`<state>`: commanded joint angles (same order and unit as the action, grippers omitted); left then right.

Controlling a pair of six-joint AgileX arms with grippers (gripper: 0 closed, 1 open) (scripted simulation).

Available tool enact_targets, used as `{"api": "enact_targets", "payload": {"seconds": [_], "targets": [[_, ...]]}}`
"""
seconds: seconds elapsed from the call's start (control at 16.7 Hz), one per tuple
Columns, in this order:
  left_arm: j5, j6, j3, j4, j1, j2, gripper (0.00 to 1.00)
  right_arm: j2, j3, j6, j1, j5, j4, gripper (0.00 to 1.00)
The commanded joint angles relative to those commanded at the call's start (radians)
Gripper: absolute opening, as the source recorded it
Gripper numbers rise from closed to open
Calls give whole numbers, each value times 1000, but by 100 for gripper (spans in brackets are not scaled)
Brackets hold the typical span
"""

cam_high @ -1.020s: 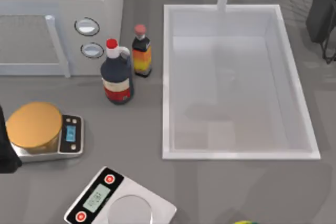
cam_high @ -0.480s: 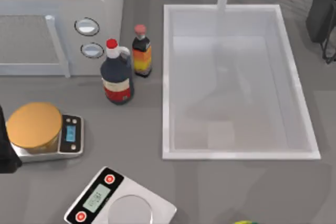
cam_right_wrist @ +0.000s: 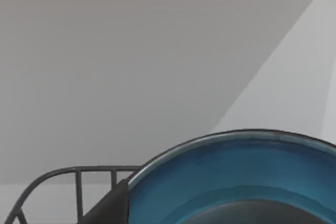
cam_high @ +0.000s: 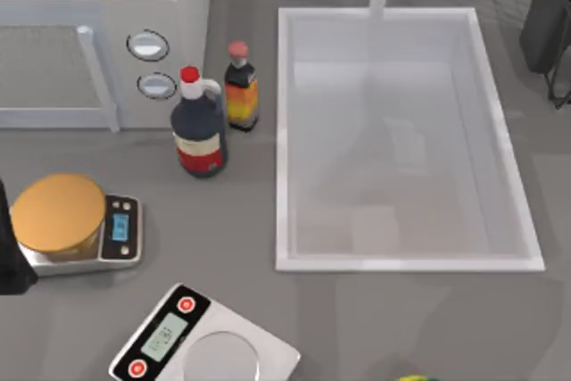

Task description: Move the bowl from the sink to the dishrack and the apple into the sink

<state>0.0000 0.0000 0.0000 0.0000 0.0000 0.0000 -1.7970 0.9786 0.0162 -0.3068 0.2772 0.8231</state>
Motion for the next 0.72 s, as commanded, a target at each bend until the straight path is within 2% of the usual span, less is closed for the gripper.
{"api": "enact_targets", "payload": {"seconds": [0.36,0.72], "targets": [[0,0,0,0,0,0,100,59,-29,-1,21,2,-24,100],[0,0,0,0,0,0,100,444,-222,-17,113,-28,-184,100]]}}
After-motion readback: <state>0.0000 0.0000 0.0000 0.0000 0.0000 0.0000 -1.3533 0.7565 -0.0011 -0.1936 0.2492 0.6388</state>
